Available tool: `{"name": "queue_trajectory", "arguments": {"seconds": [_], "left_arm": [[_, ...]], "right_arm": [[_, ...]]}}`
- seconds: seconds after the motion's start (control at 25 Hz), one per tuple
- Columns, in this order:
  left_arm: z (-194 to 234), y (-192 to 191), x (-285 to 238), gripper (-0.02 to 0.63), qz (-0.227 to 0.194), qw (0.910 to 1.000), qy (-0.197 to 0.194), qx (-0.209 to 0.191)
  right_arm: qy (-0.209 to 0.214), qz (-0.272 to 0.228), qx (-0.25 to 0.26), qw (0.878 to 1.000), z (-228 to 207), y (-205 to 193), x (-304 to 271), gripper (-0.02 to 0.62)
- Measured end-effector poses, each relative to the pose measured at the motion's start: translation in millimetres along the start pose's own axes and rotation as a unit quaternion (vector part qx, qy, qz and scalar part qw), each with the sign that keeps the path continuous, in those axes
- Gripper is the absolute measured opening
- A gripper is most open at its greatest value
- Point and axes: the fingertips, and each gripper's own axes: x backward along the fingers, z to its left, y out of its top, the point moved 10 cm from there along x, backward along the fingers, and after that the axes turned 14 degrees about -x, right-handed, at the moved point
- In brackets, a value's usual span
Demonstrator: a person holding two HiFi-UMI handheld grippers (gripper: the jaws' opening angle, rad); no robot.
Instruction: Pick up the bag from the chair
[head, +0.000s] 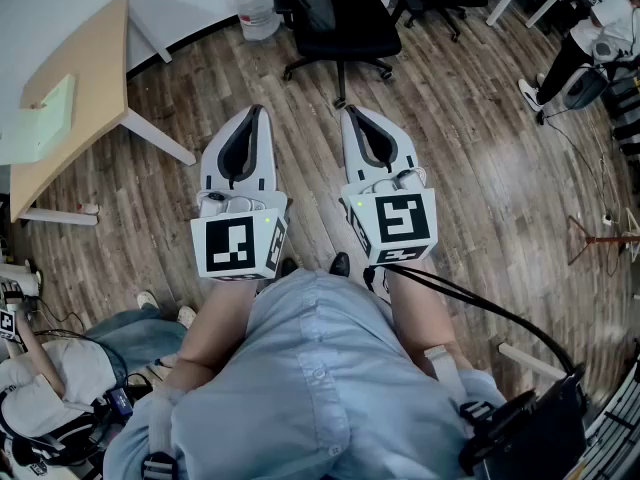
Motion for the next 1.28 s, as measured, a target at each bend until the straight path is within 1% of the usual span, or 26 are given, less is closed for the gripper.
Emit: {"name": "queue_trajectory", "arguments": {"seconds": [0.32,0.4,0.52,0.6,0.88,1.04,1.28], "left_arm": [[-13.8,3.8,-5.2,0.002,0.001,1.0000,0.005,-0.008],[-19.0,6.0,-7.5,0.002,0.000,0.9999,0.009,-0.009],[-29.0,7.7,-11.7,0.002,0.002,0.9997,0.019,-0.011],[-35.3,6.9,-14.2,0.002,0.003,0.9996,0.027,-0.012],[-39.1,1.4,-29.2,0.002,0.018,0.9989,0.041,-0.013],[-32.8,-13.0,-46.8,0.002,0.031,0.9986,0.043,-0.003],[-11.1,-39.8,-101.5,0.002,0.037,0.9987,0.036,0.006]], "right_arm": [[0.005,0.000,0.003,1.000,-16.4,0.3,4.6,0.000],[0.014,-0.003,0.003,1.000,-22.6,1.4,4.7,0.000],[0.039,-0.005,-0.009,0.999,-35.1,2.1,4.4,0.001],[0.046,-0.002,-0.008,0.999,-43.1,1.3,3.5,0.002],[0.037,0.013,-0.018,0.999,-66.9,-3.2,-8.4,0.002],[0.031,0.024,-0.021,0.999,-78.1,-9.0,-27.0,0.002],[0.020,0.031,-0.018,0.999,-98.5,-11.8,-84.7,0.002]]}}
